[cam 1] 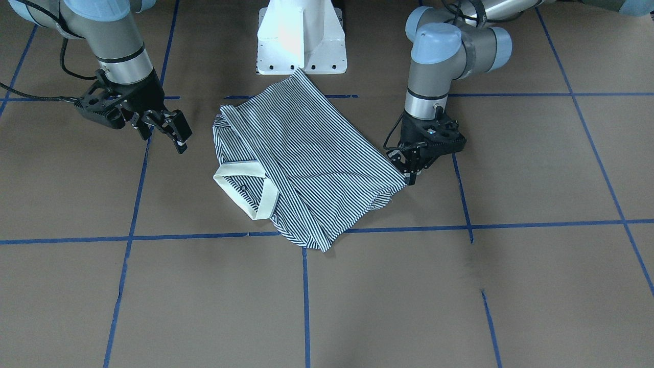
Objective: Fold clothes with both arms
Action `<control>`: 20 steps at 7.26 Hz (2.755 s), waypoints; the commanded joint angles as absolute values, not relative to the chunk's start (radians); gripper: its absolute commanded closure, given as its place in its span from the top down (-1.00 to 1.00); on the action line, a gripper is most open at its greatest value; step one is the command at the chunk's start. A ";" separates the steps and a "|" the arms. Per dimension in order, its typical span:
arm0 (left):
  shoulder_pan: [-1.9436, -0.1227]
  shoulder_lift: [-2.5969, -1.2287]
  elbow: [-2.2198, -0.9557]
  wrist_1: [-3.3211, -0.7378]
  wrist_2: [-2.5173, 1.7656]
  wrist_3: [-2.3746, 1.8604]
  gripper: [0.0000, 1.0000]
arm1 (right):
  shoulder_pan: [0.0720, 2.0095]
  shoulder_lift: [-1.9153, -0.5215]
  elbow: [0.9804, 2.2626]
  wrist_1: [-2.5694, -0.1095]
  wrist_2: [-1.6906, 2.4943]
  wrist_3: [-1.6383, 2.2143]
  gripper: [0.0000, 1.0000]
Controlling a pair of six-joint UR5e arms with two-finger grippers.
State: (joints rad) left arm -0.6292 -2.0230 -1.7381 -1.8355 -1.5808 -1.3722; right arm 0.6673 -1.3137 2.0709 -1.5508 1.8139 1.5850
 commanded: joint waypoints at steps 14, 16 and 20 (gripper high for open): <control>-0.802 -1.959 -1.603 -2.252 -1.784 -1.293 -0.28 | 0.318 -0.916 1.834 -1.723 1.746 1.260 1.00; -0.802 -1.956 -1.601 -2.252 -1.784 -1.293 -0.26 | 0.299 -0.882 1.749 -1.735 1.720 1.180 1.00; -0.801 -1.956 -1.601 -2.252 -1.784 -1.295 -0.23 | 0.293 -0.824 1.674 -1.735 1.707 1.151 1.00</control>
State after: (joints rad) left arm -0.8010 -1.9559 -1.6008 -2.2519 -1.7840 -1.2945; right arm 0.2937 -0.8274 1.6837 -1.7348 1.7072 1.1634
